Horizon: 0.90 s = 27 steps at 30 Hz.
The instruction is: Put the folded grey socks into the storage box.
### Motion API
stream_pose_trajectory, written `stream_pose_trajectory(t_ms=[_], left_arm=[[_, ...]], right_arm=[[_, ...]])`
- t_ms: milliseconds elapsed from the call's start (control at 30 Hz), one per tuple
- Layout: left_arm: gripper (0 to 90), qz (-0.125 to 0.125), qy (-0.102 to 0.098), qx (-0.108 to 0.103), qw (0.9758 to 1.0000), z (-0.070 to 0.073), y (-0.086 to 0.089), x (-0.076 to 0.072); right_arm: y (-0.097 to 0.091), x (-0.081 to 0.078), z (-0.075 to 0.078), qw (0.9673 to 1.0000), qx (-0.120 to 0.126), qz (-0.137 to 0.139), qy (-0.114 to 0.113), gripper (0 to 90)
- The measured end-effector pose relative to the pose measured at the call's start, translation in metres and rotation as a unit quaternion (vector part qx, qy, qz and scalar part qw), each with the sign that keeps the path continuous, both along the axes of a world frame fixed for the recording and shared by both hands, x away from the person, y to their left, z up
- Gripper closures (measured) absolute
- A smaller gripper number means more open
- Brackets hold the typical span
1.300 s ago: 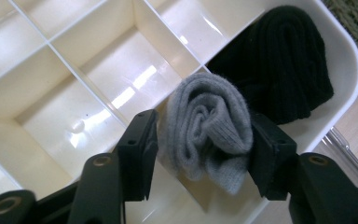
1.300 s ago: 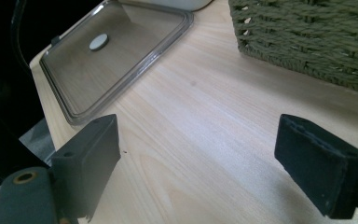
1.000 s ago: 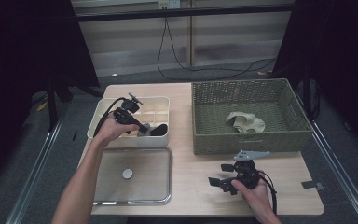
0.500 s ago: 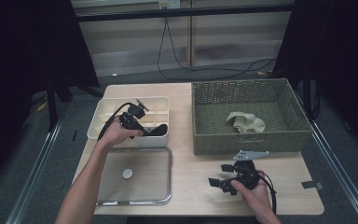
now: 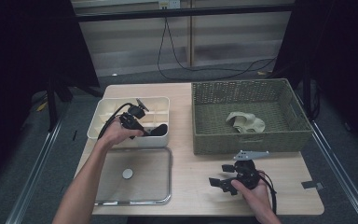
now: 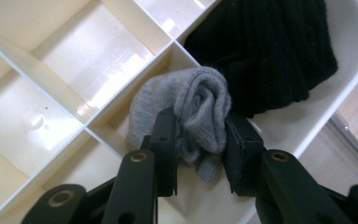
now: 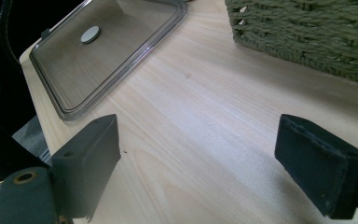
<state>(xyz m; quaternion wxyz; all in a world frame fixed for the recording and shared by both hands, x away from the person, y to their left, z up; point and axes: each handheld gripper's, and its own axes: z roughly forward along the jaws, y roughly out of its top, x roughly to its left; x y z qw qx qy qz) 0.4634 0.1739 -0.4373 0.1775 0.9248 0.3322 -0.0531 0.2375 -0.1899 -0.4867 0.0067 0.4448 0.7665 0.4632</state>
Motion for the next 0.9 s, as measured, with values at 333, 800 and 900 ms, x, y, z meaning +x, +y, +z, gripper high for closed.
stream_pose_trajectory(t_ms=[333,800,900], left_arm=[[58.1,0.022,-0.015,-0.059,0.9979,0.005,0.018,-0.002],[39.6,0.042,-0.055,-0.112,0.9913,0.021,0.032,-0.014],[37.4,0.039,-0.067,-0.129,0.9886,0.026,0.033,-0.019]], right_arm=[[0.0,0.001,0.0,1.0,0.008,0.003,0.003,13.7],[-0.004,0.002,0.002,0.9999,0.014,-0.005,-0.005,13.6],[-0.005,0.001,0.003,0.9998,0.016,-0.005,-0.008,13.6]])
